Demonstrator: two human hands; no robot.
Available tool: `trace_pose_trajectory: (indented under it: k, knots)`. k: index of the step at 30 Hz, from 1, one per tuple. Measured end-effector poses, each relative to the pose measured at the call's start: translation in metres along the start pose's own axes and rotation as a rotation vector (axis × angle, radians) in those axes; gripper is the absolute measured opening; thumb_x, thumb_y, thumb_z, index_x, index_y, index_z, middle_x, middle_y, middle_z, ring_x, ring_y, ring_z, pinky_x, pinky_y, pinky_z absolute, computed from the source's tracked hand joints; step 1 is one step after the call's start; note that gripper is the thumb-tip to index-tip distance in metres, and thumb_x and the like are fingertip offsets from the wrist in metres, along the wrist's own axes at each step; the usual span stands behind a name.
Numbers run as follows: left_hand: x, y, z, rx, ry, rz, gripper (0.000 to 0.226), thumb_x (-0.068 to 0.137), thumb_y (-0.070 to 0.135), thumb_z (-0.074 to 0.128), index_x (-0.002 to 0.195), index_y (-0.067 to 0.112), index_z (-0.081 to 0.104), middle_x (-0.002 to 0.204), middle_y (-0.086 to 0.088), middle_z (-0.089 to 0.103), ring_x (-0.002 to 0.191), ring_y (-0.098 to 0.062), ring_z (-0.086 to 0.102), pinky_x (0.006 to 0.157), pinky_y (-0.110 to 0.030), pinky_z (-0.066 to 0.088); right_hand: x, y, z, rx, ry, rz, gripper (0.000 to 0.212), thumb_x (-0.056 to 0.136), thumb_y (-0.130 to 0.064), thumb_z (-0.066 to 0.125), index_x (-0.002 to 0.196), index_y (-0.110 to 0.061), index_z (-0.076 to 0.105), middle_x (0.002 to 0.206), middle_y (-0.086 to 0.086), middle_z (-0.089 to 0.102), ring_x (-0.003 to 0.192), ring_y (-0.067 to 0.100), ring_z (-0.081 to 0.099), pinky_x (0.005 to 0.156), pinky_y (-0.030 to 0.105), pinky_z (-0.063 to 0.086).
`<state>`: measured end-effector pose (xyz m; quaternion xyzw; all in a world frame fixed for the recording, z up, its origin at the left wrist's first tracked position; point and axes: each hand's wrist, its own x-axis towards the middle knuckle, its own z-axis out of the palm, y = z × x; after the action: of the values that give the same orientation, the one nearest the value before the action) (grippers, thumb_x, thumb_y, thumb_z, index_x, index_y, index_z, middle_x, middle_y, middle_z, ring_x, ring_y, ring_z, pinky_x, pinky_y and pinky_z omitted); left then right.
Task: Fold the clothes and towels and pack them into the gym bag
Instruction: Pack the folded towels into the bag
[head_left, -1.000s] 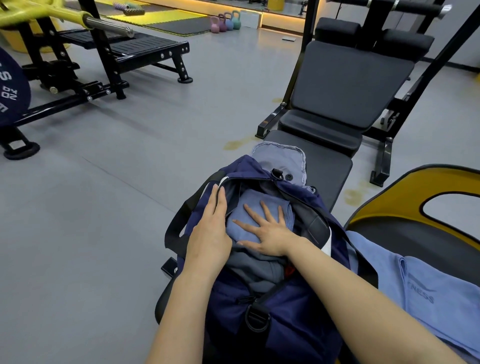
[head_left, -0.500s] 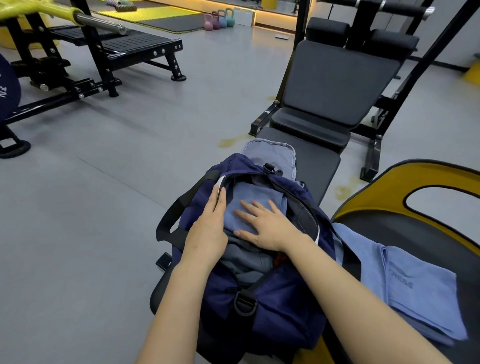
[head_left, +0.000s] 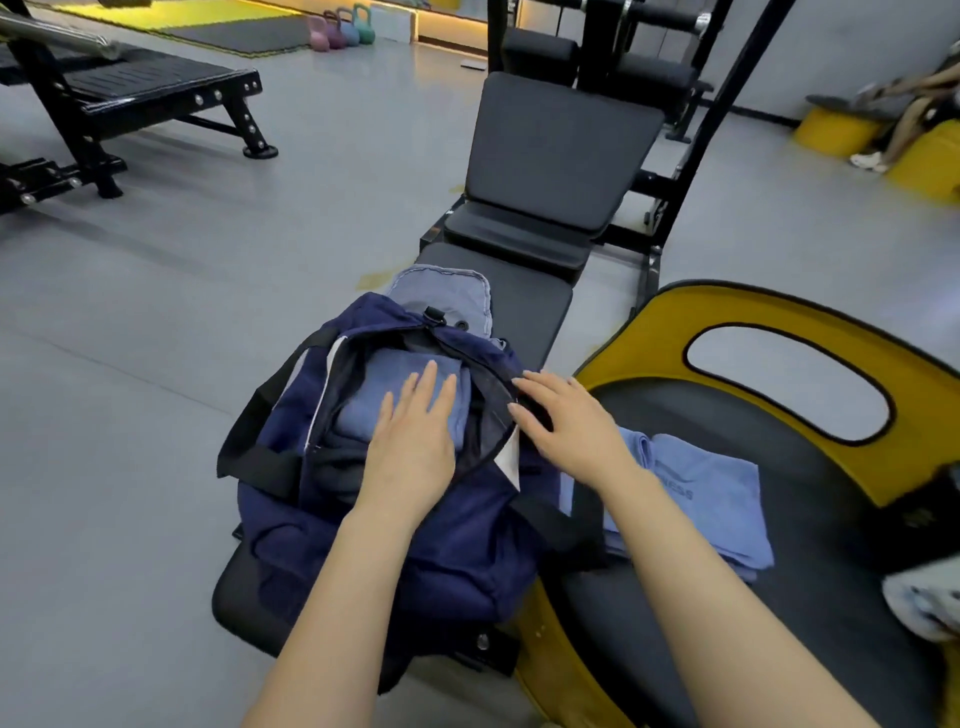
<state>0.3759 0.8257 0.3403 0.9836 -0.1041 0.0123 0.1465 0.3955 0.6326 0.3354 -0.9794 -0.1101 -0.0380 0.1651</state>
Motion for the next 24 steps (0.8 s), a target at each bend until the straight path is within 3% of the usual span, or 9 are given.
trace_pose_trajectory:
  k: [7, 15, 19, 24]
  knots:
    - [0.006, 0.084, 0.033, -0.084, -0.028, 0.211, 0.055, 0.102, 0.012, 0.030, 0.152, 0.017, 0.009, 0.160, 0.001, 0.007, 0.146, -0.018, 0.006, 0.119, -0.034, 0.008, -0.060, 0.074, -0.009, 0.093, 0.004, 0.252, 0.046, 0.101, -0.044, 0.036, 0.142, -0.024, 0.043, 0.150, -0.007, 0.038, 0.141, 0.010, 0.027, 0.117, 0.032, 0.015]
    - [0.013, 0.168, 0.097, -0.239, -0.359, 0.330, 0.051, 0.098, 0.006, 0.035, 0.148, 0.017, 0.029, 0.148, -0.004, 0.039, 0.131, -0.023, 0.041, 0.103, -0.036, 0.037, -0.107, 0.152, 0.009, 0.171, 0.047, 0.572, 0.043, 0.100, -0.033, 0.045, 0.140, -0.020, 0.045, 0.149, 0.000, 0.041, 0.135, 0.021, 0.037, 0.108, 0.035, 0.034]
    - [0.008, 0.195, 0.124, -0.188, -0.459, 0.339, 0.049, 0.100, 0.010, 0.035, 0.147, 0.020, 0.031, 0.144, -0.006, 0.044, 0.126, -0.027, 0.046, 0.098, -0.038, 0.041, -0.126, 0.181, 0.027, 0.072, -0.039, 0.632, 0.049, 0.099, -0.036, 0.046, 0.145, -0.023, 0.038, 0.156, 0.004, 0.025, 0.144, 0.023, 0.020, 0.115, 0.038, 0.020]
    - [0.007, 0.209, 0.144, -0.113, -0.478, 0.324, 0.041, 0.098, 0.009, 0.037, 0.138, 0.012, 0.041, 0.138, -0.009, 0.048, 0.126, -0.027, 0.045, 0.102, -0.039, 0.039, -0.136, 0.190, 0.048, 0.021, -0.262, 0.620, 0.061, 0.098, -0.055, 0.034, 0.151, -0.037, 0.011, 0.161, -0.005, 0.000, 0.148, 0.023, -0.003, 0.117, 0.047, 0.000]
